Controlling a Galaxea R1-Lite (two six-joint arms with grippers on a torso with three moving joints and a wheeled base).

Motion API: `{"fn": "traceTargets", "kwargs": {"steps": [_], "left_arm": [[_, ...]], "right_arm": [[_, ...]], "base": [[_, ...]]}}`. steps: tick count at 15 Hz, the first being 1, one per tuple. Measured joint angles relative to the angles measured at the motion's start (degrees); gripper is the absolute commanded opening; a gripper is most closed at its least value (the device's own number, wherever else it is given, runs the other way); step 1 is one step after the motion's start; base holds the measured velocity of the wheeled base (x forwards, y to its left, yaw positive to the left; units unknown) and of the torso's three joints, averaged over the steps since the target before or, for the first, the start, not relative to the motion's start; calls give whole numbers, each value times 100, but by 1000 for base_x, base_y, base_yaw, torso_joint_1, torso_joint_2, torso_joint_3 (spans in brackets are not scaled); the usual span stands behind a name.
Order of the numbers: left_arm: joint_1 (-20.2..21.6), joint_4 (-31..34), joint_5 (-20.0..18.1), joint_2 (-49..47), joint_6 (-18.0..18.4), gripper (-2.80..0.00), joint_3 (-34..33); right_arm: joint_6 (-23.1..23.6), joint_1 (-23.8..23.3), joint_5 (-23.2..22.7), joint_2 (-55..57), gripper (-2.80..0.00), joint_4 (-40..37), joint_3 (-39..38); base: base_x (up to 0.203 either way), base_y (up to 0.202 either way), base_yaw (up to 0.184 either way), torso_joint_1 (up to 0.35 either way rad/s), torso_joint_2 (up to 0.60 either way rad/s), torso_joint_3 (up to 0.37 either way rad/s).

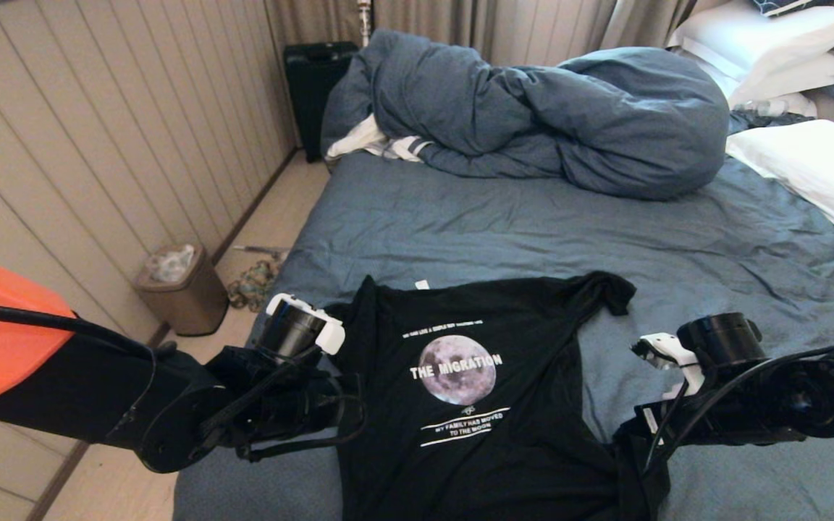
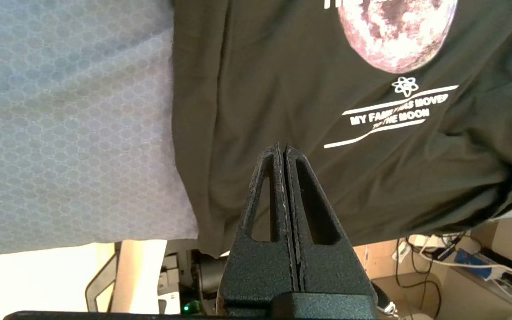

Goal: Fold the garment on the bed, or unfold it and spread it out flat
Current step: Unford the black T-shirt

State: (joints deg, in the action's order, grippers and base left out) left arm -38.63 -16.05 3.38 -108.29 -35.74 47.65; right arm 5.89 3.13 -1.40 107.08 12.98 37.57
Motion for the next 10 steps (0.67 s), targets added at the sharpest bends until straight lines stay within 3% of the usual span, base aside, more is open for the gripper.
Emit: {"fn": "traceTargets", "kwargs": {"steps": [5,6,10], "left_arm": [[-1,-9,4,-107,2,-280,-5],[-1,-9,0,-144,5,-280,9],[-1,-10,1,-235,2,-280,27]], "right_arm": [[-5,129,33,406,0,180,51],[-2,131,39,508,-280,328,57],[30,131,55,767,-280,567,-6]], "base": [[0,0,0,0,0,0],[0,0,0,0,0,0],[0,0,0,0,0,0]]}}
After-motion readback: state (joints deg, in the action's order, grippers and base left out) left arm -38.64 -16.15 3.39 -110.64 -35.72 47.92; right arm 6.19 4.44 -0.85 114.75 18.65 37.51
